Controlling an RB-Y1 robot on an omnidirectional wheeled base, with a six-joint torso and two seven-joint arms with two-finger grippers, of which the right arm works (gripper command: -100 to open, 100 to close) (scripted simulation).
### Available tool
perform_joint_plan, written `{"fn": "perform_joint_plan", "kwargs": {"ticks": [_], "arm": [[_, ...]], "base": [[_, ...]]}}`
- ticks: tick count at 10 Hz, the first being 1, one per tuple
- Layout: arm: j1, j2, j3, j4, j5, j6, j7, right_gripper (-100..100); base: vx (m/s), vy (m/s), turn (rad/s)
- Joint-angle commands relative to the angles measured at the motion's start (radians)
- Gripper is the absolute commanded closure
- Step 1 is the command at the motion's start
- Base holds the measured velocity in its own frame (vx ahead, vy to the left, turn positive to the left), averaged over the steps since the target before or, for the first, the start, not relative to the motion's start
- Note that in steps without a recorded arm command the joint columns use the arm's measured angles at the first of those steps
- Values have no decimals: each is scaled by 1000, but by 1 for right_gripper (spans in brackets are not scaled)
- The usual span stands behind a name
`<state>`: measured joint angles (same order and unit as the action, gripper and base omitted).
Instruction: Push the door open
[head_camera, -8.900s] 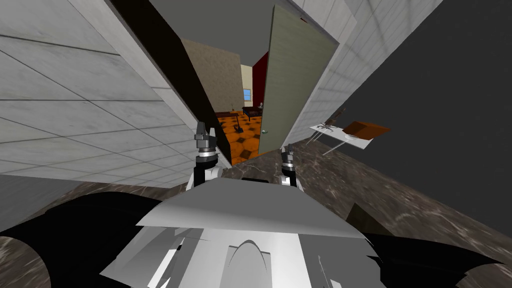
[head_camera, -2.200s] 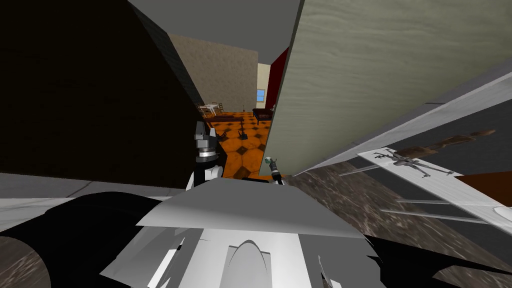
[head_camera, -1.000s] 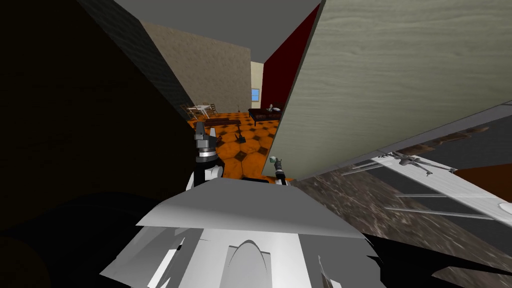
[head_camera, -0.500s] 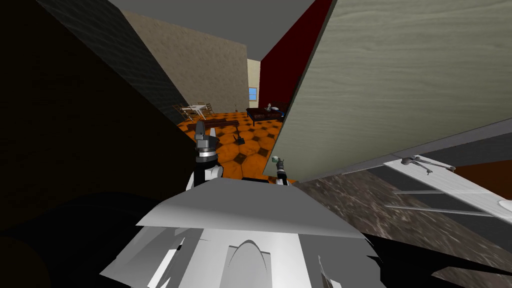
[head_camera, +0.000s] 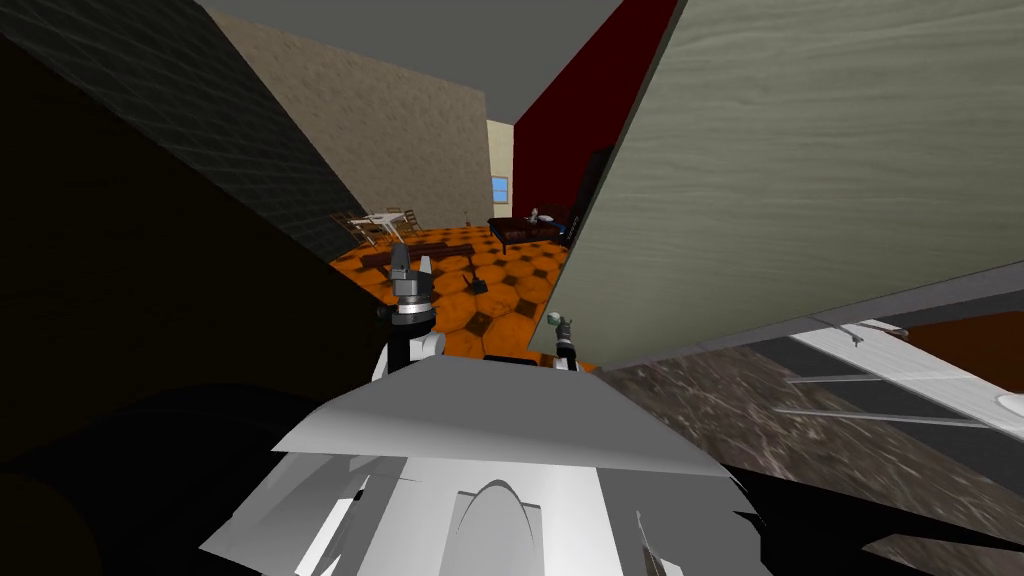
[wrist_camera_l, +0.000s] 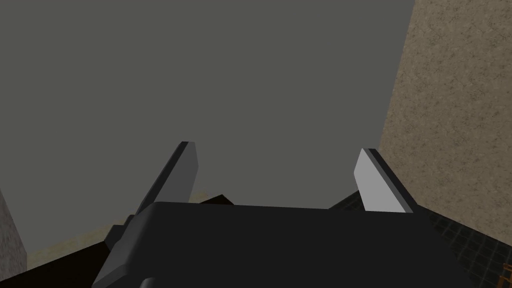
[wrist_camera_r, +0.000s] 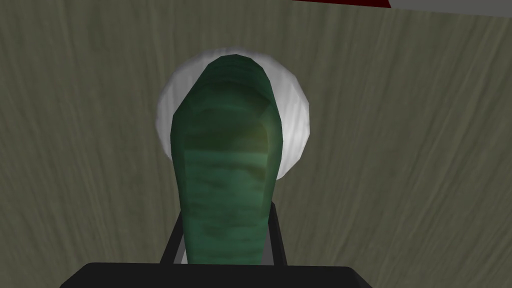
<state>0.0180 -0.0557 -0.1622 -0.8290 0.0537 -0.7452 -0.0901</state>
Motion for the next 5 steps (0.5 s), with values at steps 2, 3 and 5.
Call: {"fn": "perform_joint_plan", "kwargs": {"ticks": [2, 3, 5], "arm": [[-3, -6, -18, 1, -9, -2, 6, 100], [-3, -7, -22, 1, -12, -2, 7, 100], [-4, -9, -44, 3, -23, -1, 16, 100]], "base": [[104, 30, -44], [179, 41, -53], [208, 66, -48]]}}
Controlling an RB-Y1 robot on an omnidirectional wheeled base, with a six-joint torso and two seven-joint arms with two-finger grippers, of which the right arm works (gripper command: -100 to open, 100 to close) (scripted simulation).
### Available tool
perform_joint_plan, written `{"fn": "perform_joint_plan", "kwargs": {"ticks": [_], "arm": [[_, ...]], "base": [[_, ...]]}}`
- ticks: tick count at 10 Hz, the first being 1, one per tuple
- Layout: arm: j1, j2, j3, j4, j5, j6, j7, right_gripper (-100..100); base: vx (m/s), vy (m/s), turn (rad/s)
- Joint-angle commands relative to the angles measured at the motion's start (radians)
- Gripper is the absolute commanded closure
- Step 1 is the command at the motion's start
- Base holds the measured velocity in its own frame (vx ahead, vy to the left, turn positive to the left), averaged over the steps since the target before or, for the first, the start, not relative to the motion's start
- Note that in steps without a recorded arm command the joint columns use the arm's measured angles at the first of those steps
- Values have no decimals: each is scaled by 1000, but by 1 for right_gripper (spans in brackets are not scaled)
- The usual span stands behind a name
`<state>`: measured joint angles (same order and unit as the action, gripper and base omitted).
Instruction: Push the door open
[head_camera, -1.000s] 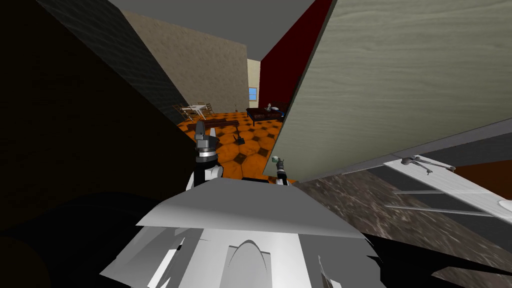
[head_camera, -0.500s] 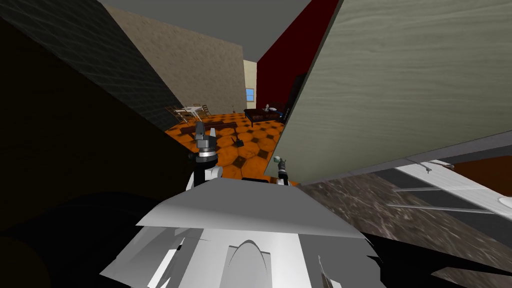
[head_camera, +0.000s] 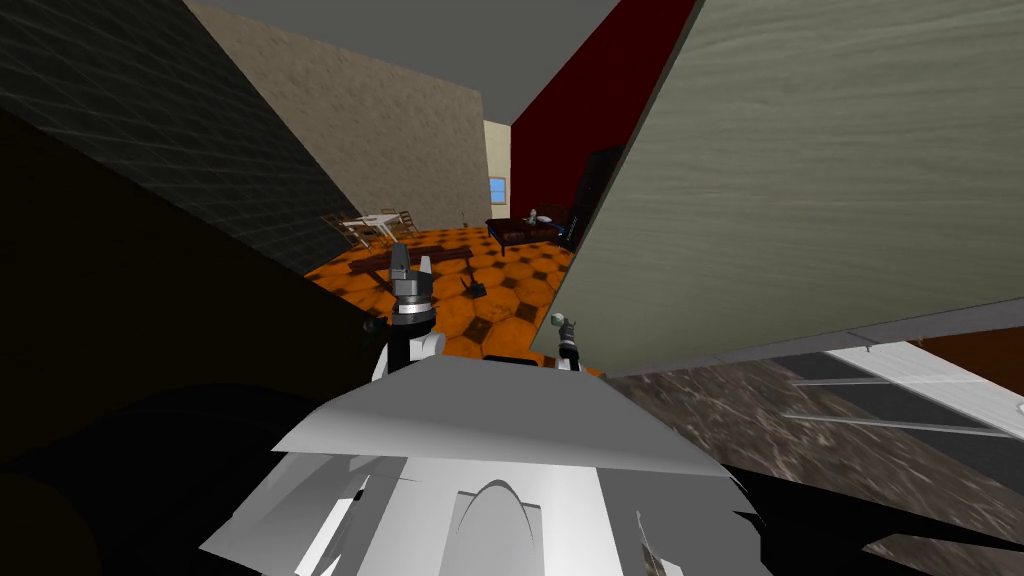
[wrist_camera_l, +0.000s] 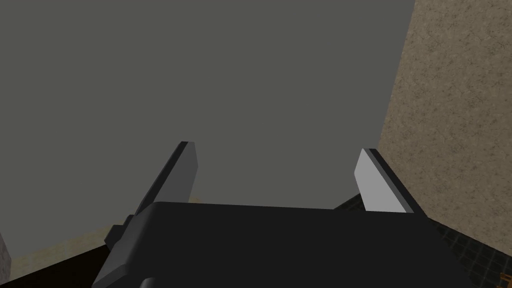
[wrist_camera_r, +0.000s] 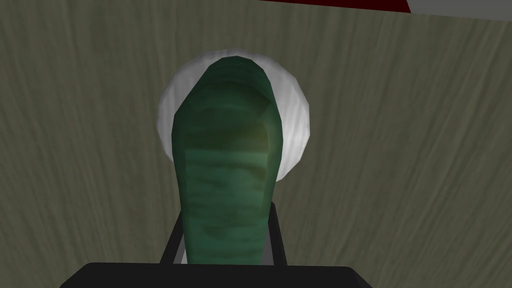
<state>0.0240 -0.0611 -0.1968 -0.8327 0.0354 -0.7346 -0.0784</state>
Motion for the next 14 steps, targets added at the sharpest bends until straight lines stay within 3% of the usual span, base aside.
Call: {"fn": "perform_joint_plan", "kwargs": {"ticks": [1, 6, 8, 14], "arm": [[-11, -3, -22, 8, -11, -12, 9, 100], [-14, 8, -72, 12, -38, -11, 28, 100], [-8, -3, -89, 11, -45, -8, 33, 100], [-7, -5, -146, 12, -75, -10, 52, 100]], "base": [[217, 93, -78], [183, 62, -61], [98, 14, -37], [197, 38, -50]]}}
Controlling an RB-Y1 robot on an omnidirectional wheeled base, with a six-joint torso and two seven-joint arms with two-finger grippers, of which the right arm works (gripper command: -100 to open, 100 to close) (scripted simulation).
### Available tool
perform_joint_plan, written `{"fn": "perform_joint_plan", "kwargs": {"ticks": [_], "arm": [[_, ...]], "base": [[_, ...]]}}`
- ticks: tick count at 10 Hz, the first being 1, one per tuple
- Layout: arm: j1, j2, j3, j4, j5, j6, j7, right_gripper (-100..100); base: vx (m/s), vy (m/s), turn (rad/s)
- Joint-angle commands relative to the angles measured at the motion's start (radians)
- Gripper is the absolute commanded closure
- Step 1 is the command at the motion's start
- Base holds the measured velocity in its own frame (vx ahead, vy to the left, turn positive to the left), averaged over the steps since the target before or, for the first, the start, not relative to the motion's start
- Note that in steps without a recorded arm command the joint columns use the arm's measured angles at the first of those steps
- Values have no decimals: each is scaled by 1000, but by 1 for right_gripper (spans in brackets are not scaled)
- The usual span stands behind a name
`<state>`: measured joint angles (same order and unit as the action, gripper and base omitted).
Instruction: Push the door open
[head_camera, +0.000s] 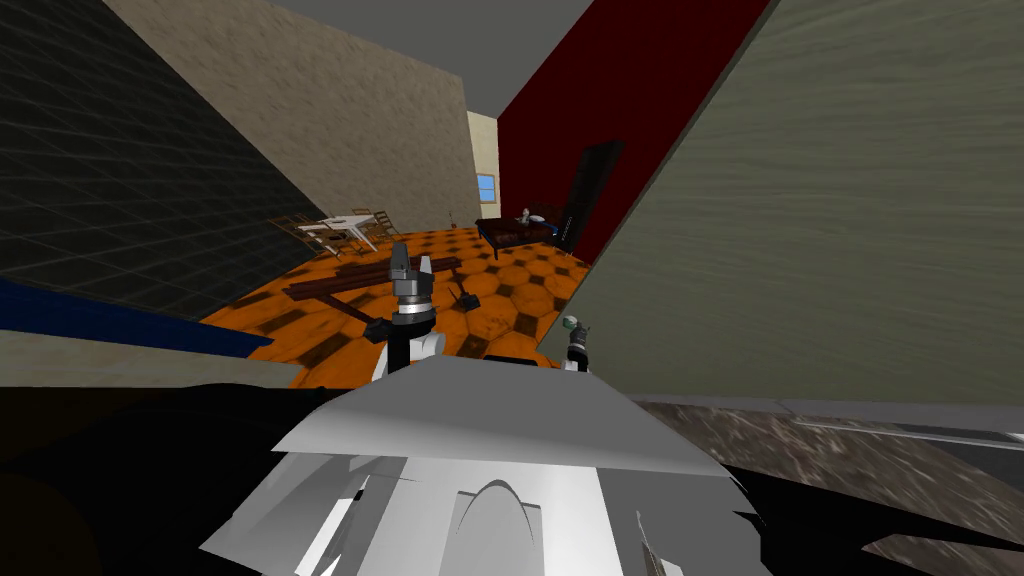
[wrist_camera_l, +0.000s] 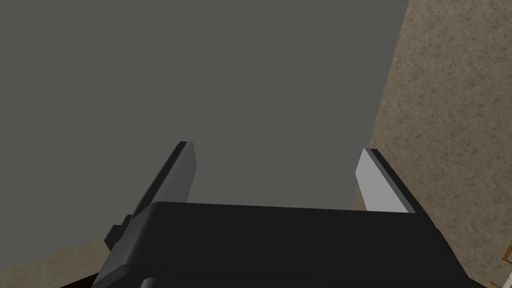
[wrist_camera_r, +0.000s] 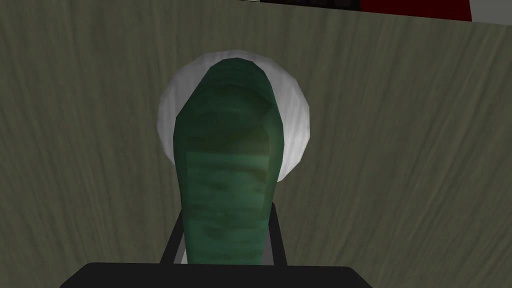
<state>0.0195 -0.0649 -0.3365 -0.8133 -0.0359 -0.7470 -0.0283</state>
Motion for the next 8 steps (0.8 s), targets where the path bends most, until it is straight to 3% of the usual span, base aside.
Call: {"fn": "perform_joint_plan", "kwargs": {"ticks": [1, 4, 6, 8], "arm": [[-2, 0, -17, -7, -9, 3, 6, 100], [-2, 10, -42, -6, -22, 2, 14, 100], [5, 0, -59, -6, -29, 3, 17, 100], [6, -3, -85, -7, -42, 3, 25, 100]], "base": [[194, 39, -51], [193, 34, -53], [118, 8, -39], [267, 17, -65]]}}
